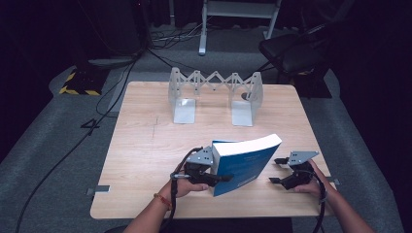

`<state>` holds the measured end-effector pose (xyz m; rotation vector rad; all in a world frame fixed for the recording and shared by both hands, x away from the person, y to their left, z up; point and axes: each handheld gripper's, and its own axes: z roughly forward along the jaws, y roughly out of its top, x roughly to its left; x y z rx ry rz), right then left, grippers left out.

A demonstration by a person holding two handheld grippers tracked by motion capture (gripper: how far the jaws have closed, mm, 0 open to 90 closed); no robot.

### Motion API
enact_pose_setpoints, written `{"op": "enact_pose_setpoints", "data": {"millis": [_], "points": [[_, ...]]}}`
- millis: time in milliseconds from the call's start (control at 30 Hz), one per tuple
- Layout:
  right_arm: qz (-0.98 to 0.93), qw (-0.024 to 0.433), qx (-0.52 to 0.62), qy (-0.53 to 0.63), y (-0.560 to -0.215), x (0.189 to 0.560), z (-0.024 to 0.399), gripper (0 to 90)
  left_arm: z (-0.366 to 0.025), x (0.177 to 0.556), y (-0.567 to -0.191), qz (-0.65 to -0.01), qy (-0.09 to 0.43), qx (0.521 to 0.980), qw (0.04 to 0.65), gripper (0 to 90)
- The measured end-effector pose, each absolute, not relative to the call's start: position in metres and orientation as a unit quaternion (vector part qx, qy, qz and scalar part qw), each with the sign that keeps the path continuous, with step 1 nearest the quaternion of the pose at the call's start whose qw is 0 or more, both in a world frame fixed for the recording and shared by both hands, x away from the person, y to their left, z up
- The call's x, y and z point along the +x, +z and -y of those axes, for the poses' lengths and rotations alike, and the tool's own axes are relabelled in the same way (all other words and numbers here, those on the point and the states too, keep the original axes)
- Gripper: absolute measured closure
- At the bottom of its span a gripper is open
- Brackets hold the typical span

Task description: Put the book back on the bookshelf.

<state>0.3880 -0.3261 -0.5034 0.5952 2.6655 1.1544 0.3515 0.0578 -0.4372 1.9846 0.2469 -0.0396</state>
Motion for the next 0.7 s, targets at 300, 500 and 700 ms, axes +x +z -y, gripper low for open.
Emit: {"op": "enact_pose_setpoints", "data": {"millis": [300, 500, 700], "points": [[-0.887, 0.076, 0.170, 0.422, -0.502, 0.390, 0.307, 26.0, -0.059, 0.347, -0.435, -0.097, 0.014, 0.845, 0.526, 57.3], [-0.881, 0.063, 0.133, 0.449, -0.499, 0.389, 0.290, 29.6, -0.061, 0.344, -0.436, -0.107, 0.033, 0.844, 0.525, 52.6], [-0.884, 0.042, 0.094, 0.456, -0.497, 0.383, 0.274, 34.9, -0.064, 0.340, -0.437, -0.112, 0.046, 0.852, 0.510, 47.5]]}}
